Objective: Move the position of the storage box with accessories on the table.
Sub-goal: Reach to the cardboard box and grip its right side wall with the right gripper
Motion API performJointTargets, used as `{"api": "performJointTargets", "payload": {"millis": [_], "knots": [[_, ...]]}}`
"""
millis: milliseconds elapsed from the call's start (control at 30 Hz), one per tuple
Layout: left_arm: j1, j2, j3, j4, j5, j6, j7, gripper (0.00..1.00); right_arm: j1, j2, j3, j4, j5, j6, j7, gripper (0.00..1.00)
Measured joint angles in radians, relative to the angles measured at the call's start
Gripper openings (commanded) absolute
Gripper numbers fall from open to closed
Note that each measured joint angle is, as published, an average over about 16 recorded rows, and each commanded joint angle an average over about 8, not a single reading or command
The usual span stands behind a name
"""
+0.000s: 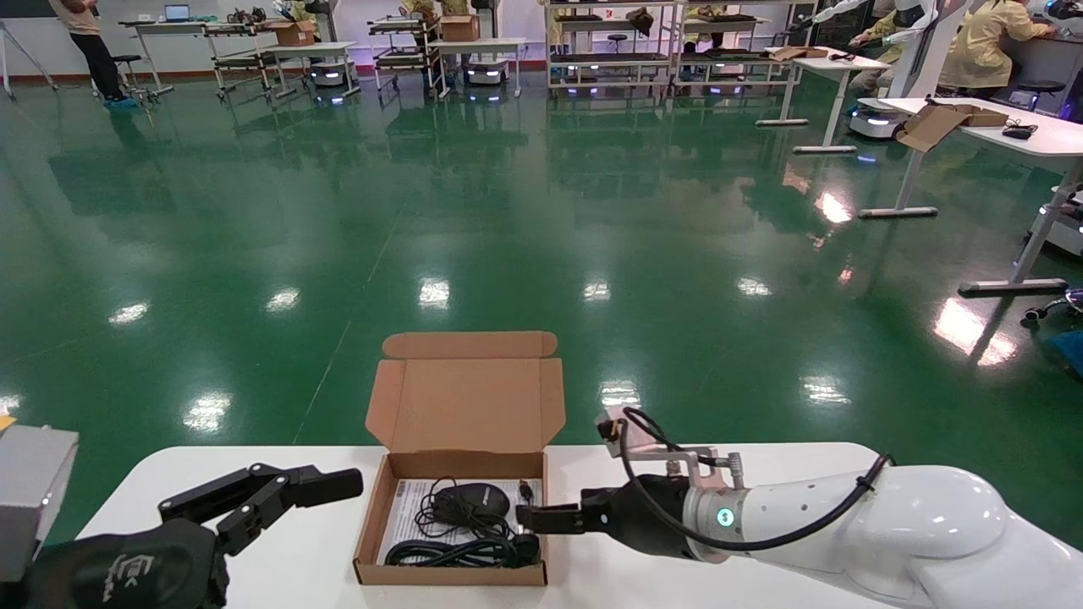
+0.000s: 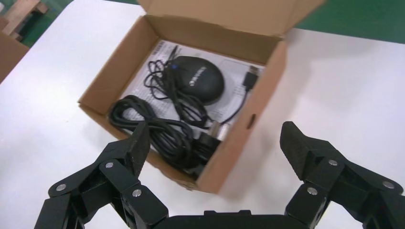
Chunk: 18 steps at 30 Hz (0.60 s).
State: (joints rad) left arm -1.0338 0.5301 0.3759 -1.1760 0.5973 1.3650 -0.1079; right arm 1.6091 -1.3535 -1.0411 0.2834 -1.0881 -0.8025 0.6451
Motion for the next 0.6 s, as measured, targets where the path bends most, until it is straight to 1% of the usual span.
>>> {"api": "performJointTargets", "payload": {"millis": [133, 300, 433, 600], "knots": [[0.0, 0.0, 0.0, 0.0, 0.0, 0.0, 0.0, 1.0, -0.007, -0.002, -0.002, -0.013, 0.012, 0.032, -0.019, 1.0], [0.0, 0.0, 0.0, 0.0, 0.0, 0.0, 0.0, 1.0, -0.017, -0.007, -0.005, -0.011, 0.03, 0.092, -0.038, 1.0], [0.0, 0.0, 0.0, 0.0, 0.0, 0.0, 0.0, 1.0, -0.028, -0.009, -0.011, 0.001, 0.047, 0.139, -0.043, 1.0], [0.0, 0.0, 0.0, 0.0, 0.0, 0.0, 0.0, 1.0, -0.043, -0.01, -0.02, 0.016, 0.069, 0.178, -0.041, 1.0]]}}
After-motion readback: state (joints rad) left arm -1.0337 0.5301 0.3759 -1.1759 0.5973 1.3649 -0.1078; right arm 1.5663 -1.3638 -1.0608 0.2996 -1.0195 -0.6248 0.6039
